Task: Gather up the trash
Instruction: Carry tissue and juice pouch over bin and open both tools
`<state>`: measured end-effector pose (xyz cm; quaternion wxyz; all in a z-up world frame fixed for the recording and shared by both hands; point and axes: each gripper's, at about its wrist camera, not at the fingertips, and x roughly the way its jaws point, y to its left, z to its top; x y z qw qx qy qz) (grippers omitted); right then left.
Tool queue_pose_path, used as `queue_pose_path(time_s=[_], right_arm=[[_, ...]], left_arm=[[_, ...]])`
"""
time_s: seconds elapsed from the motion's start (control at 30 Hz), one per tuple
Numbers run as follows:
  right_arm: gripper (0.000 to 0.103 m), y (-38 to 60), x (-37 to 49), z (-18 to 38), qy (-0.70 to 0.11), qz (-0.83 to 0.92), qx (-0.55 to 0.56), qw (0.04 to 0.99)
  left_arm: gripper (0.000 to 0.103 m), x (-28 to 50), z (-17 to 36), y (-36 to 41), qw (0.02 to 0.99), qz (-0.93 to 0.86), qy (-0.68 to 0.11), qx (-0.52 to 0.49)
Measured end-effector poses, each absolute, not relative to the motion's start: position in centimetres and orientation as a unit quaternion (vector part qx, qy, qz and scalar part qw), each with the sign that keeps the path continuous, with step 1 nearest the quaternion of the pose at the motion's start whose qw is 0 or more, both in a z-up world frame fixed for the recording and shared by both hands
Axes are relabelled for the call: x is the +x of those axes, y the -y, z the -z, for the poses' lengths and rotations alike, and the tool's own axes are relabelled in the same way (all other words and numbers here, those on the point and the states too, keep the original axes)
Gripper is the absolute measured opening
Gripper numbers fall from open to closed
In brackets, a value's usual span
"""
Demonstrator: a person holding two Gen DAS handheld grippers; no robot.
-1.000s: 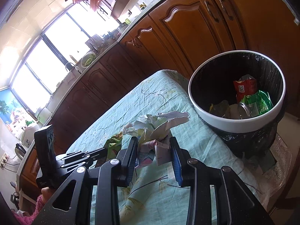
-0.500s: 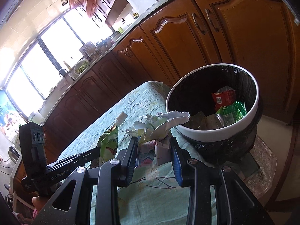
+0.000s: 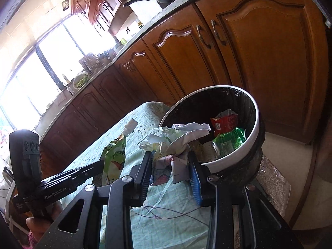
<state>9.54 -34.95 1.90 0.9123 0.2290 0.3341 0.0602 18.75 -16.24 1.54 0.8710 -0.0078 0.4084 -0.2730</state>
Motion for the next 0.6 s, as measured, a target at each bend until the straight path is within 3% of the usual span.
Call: queue_pose_path(time_s=[0.6], right_arm=[[0.035,37.7,13.8,-2.3,-0.36,-0.029,0.166,0.918]], left_arm=[[0.003,22.4,-2.5,21.5,0.866,0.287,-0.408,0.038]])
